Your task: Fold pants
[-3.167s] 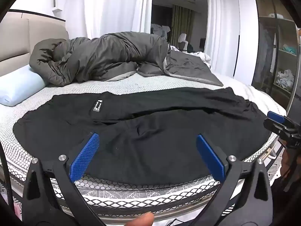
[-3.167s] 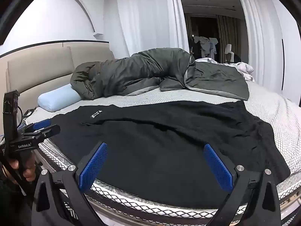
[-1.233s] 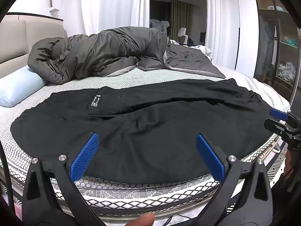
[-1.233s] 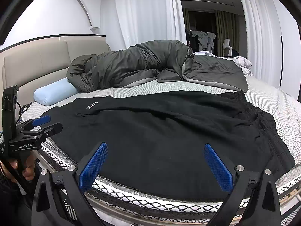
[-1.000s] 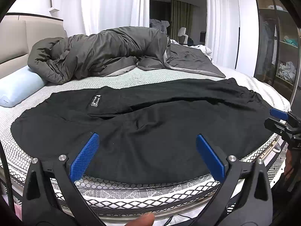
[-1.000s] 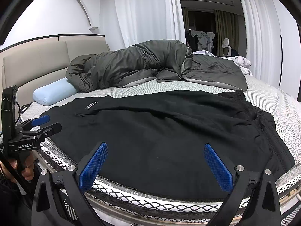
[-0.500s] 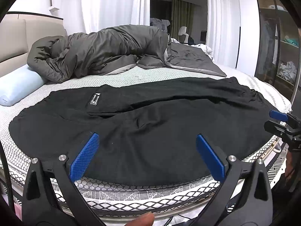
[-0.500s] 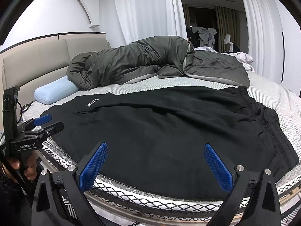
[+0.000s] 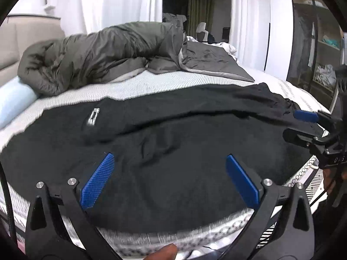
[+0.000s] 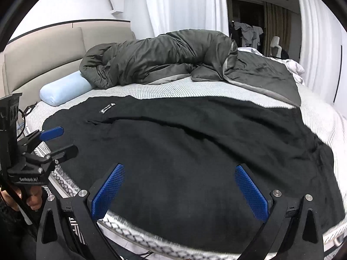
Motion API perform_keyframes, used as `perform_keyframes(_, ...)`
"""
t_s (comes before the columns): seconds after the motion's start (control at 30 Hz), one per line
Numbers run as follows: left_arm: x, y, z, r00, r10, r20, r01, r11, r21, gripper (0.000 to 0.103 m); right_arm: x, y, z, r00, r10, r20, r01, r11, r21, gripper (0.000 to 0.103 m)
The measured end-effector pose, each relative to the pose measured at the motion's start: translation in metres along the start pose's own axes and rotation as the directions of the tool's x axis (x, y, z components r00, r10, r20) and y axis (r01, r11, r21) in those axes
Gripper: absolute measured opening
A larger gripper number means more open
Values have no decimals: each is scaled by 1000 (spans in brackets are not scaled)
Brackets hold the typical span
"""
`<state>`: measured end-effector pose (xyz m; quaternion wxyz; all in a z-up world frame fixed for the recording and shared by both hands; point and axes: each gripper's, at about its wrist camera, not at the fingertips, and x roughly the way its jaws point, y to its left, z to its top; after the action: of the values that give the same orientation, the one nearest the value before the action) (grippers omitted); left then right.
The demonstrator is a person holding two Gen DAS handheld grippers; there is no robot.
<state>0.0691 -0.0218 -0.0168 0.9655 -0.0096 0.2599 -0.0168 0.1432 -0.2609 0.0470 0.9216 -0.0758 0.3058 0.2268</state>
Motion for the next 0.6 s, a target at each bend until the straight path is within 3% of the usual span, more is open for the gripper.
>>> perform_keyframes(0.13,10,-6,21,1000,17,23,-18,1000,25,102,8,-4,10,1000,19,15,-19,1000,-13,103)
perform_keyframes(0.27,26,-7,17,1000,-28,8,29,1000,-10,102,23,-16,0,999,40,-12,-40,998,39,103)
perform_keyframes(0.47,70,-19,-7,991,-72,-114,76,997,29,102,57,-21,-24,989,68,-129,-63,997,38,103)
perform_keyframes(0.53,83,-24,-14,985,-70,-159,81,995,63,102,71,-17,-30,977,52,-205,-54,999,-7,103)
perform_keyframes(0.6,93,-24,-21,979,-66,-191,84,993,88,103,73,-15,-34,975,30,-219,-49,995,-82,103)
